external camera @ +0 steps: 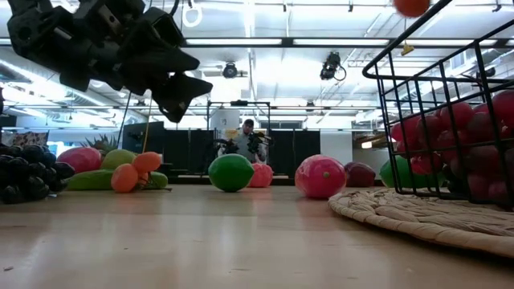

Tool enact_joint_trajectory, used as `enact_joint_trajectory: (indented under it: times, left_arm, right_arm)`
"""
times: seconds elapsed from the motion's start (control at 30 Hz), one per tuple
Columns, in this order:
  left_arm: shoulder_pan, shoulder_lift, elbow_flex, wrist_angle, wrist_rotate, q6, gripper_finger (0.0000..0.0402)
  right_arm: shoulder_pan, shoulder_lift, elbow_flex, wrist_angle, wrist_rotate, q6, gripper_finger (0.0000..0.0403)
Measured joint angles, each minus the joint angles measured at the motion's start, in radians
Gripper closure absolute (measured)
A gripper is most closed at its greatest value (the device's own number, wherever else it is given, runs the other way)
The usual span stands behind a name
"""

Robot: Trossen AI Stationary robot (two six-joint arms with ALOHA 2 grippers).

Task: Build produce basket
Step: Put the right orange tangerines into the black wire basket, then put the middle green lime into the black wire basket

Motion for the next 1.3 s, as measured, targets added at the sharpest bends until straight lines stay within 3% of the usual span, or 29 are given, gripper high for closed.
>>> enact_joint_trajectory:
  times: [0.23, 0.47, 0.7, 1.07, 1.3]
  left_arm:
    - [-0.040, 0.000, 0.000, 0.015, -0.082, 0.000, 0.0213]
    - [-0.060, 0.000, 0.000, 0.016, -0.102, 0.000, 0.0214]
    - [-0.060, 0.000, 0.000, 0.022, -0.102, 0.001, 0.0214]
    - [-0.059, 0.000, 0.000, 0.029, -0.103, 0.028, 0.0214]
    - [-0.059, 0.000, 0.000, 0.029, -0.109, 0.029, 0.0214]
  right_arm:
    - [0.140, 0.000, -0.090, 0.000, 0.026, 0.210, 0.0241]
    - [0.180, 0.000, -0.226, 0.063, 0.025, 0.287, 0.0241]
    - [0.180, 0.001, -0.309, 0.153, 0.050, 0.287, 0.0234]
    - [0.154, 0.001, -0.321, 0.132, 0.068, 0.209, 0.0153]
    - [0.090, -0.016, -0.321, 0.106, 0.087, 0.116, 0.0125]
